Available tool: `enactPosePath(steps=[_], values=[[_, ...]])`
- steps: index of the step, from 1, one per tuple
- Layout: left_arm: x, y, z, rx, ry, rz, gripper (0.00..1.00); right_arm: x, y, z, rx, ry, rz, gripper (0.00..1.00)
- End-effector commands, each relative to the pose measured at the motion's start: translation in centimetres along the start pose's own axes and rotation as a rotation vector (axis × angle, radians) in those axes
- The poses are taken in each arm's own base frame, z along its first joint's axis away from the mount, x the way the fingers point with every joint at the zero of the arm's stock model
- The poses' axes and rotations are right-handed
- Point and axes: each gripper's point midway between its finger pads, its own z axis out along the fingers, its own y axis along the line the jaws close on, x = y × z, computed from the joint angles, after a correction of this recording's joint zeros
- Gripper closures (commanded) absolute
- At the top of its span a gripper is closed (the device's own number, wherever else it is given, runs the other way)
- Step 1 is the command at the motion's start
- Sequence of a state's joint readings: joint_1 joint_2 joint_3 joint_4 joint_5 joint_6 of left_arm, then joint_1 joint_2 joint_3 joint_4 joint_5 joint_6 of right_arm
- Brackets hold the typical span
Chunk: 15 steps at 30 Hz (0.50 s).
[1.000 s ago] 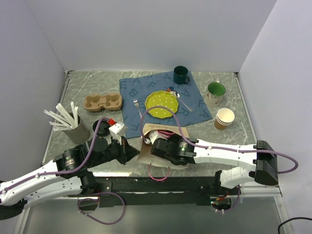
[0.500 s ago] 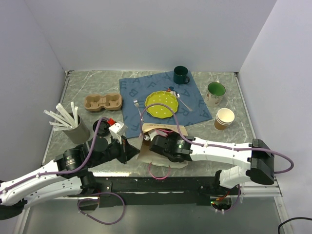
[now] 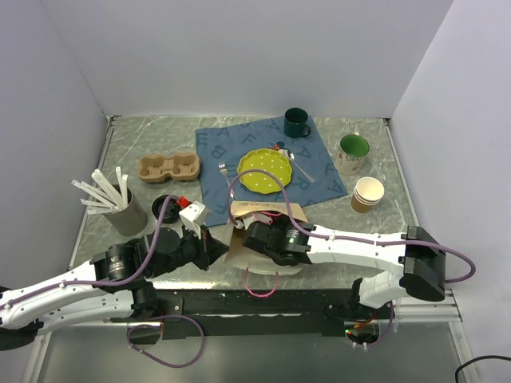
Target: Pack the takeout coffee
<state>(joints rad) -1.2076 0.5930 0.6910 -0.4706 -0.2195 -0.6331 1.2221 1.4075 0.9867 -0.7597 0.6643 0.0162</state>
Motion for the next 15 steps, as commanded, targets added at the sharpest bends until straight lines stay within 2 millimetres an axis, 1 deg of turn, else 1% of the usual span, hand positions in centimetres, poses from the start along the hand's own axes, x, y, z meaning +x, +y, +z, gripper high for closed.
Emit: enactPosePath(steps=[1,10,15], values=[[1.14,-0.91,-0.57,0.032,0.055,-0.004,0.99,1.07,0.08,1.66,0.037,0.039,0.083,0.66],[0.97,-0.85,-0.79,0.023,0.045,-0.008,0.99,1.28,-0.03,1.84,0.05,0.028,0.088,0.64],[1.01,-0.82,-0.72,0.017,0.05,-0.008,0.99,1.2,0.03,1.96,0.049,0.024,0.09,0.53]])
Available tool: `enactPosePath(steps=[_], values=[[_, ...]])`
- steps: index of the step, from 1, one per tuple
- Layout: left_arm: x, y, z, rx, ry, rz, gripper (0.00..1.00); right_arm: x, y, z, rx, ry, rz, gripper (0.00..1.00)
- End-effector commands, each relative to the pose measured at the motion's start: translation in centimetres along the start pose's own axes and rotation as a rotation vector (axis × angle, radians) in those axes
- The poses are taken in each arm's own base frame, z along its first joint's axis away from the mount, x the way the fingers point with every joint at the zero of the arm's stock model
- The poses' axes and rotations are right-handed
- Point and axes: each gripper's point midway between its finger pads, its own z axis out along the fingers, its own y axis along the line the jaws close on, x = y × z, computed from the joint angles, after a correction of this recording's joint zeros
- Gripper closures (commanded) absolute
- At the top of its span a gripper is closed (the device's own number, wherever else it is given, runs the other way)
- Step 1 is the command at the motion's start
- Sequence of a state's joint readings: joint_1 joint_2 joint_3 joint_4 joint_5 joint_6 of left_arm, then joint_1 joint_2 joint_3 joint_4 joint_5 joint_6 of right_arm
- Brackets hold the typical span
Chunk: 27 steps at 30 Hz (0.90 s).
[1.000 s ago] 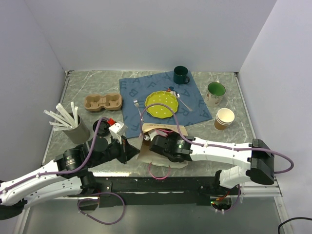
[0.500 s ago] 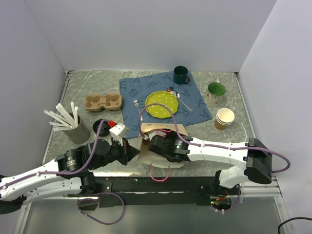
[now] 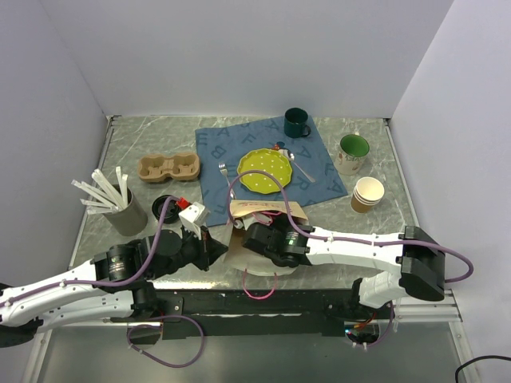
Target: Pack the takeout coffee
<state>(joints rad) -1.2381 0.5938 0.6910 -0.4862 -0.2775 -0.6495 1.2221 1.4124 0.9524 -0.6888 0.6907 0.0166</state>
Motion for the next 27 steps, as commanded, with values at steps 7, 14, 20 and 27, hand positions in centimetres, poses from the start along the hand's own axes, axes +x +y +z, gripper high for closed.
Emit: enactPosePath(steps=[7,14,20,27], values=[[0.6,-1.3,-0.8,0.04,0.068,-0.004,0.99,0.8,-1.2,-0.1,0.019,0.017,0.086,0.37],[0.3,-1.6,-0.6,0.03,0.083,0.001,0.99,0.1,-2.4,-1.5,0.011,-0.02,0.073,0.27],[-0.3,-2.0,-0.6,0.023,0.084,-0.011,0.99,-0.2,-2.7,-2.6,-0.023,-0.029,0.077,0.18],[-1.1,-2.3,-0.4,-0.004,0.091,-0.014,0.99,0.8,-3.3,-4.2,-0.055,-0.027,0.076,0.16]])
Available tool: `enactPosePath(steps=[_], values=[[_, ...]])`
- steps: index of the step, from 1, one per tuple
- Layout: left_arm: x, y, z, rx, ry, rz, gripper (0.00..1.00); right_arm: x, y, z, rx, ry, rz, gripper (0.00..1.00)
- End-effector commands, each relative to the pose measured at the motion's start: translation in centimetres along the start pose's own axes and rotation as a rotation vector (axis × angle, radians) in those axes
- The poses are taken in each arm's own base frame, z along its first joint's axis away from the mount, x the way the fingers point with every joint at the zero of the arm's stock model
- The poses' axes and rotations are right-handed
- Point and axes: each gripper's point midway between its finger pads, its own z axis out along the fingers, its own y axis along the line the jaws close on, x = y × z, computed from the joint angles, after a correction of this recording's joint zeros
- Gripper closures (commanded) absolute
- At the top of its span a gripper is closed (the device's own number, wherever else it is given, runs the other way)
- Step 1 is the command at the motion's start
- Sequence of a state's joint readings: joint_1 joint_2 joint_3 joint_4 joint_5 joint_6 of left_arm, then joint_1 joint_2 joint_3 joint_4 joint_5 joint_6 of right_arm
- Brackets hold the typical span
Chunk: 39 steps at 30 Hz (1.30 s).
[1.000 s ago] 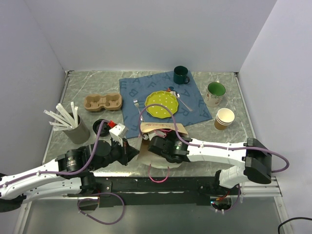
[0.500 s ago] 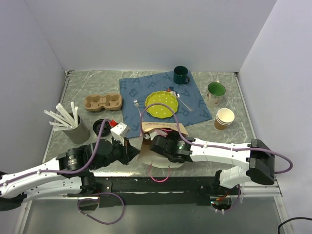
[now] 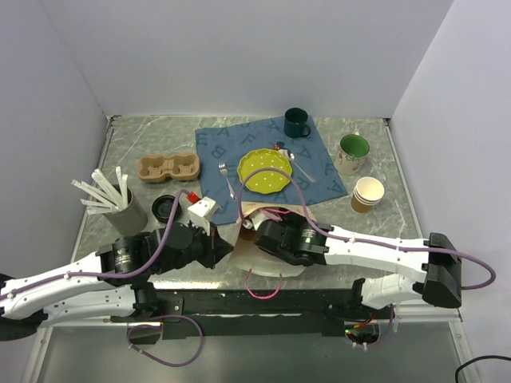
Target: Pack the takeout coffee
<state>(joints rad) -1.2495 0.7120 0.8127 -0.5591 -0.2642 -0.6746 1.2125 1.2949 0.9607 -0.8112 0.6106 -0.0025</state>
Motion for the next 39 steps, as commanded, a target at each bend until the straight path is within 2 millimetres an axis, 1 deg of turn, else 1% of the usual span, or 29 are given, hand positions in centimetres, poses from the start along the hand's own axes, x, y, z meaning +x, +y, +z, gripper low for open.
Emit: enactPosePath(steps=[1,4,7,14,17,18,24,32,39], values=[[-0.4,-0.9,-0.7,0.013,0.022,-0.014,0.99,-0.3,-2.3,-2.4,0.012,-0.042,0.088,0.15],[-0.8,-1.0,-0.8,0.011,0.015,-0.02,0.99,-0.3,-2.1,-3.3,-0.033,-0.063,0.094,0.11],[-1.0,-1.4,-0.5,0.003,0.031,-0.017,0.99,0.2,-2.0,-3.9,-0.062,-0.047,0.091,0.06],[-1.9,-2.4,-0.4,0.013,0.03,-0.034,0.99,0.6,-1.8,-5.1,-0.121,-0.052,0.097,0.09],[-1.8,-2.5,-0.2,0.011,0.04,-0.038,0.99,0.7,-1.7,-5.5,-0.141,-0.047,0.094,0.07],[-1.9,-2.5,-0.2,0.01,0.041,-0.04,0.99,0.9,-1.6,-5.6,-0.147,-0.036,0.091,0.03],[-2.1,-2.6,0.1,0.002,0.036,-0.051,0.99,1.0,-2.0,-5.5,-0.132,-0.037,0.086,0.0],[-1.8,-2.6,0.5,-0.008,0.046,-0.062,0.99,0.8,-2.7,-5.0,-0.094,-0.038,0.102,0.0],[-1.9,-2.0,0.0,-0.033,0.044,-0.061,0.99,0.3,-3.1,-4.7,-0.089,-0.046,0.124,0.0]])
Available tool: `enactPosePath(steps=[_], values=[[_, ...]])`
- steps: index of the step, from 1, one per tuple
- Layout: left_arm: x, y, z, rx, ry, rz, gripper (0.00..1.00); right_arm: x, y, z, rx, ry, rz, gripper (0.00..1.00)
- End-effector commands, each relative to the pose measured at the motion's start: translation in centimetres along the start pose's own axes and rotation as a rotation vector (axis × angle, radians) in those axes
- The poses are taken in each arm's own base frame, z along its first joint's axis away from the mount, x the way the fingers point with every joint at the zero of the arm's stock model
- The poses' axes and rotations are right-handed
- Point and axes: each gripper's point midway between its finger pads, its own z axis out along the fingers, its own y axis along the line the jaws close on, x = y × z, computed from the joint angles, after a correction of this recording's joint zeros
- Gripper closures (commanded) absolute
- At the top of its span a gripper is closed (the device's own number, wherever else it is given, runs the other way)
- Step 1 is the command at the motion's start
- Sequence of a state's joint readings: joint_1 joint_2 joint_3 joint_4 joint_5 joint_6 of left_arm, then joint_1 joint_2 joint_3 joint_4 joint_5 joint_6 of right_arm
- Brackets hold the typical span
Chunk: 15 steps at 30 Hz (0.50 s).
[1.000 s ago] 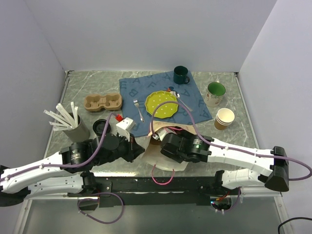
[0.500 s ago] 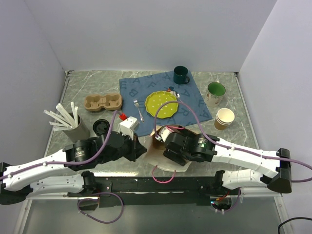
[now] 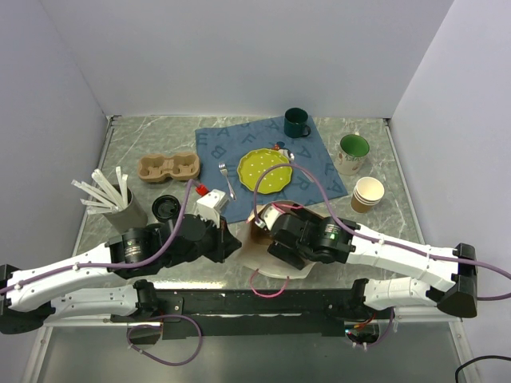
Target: Pack the takeout coffee
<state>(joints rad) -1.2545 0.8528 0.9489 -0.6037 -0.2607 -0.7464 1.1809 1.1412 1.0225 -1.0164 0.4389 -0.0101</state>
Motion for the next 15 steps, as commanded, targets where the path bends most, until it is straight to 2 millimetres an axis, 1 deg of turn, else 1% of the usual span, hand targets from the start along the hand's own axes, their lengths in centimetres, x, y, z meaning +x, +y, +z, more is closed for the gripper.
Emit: enactPosePath(steps=[1,9,12,15], values=[[-0.3,0.1,-1.1,-0.014,0.006,-0.003,0.99,-1.7,-2.1,-1.0,0.063,-0.066,0.093,0.0],[-0.5,0.2,-1.5,-0.018,0.001,-0.012,0.99,-3.0,-2.1,-1.5,0.027,-0.098,0.079,0.0],[-0.5,0.2,-1.4,-0.02,0.003,-0.012,0.99,-3.6,-1.2,-1.5,-0.029,-0.114,0.062,0.0],[-0.6,0.1,-1.4,-0.022,0.003,-0.011,0.99,-3.6,-0.5,-1.2,-0.067,-0.107,0.05,0.0]])
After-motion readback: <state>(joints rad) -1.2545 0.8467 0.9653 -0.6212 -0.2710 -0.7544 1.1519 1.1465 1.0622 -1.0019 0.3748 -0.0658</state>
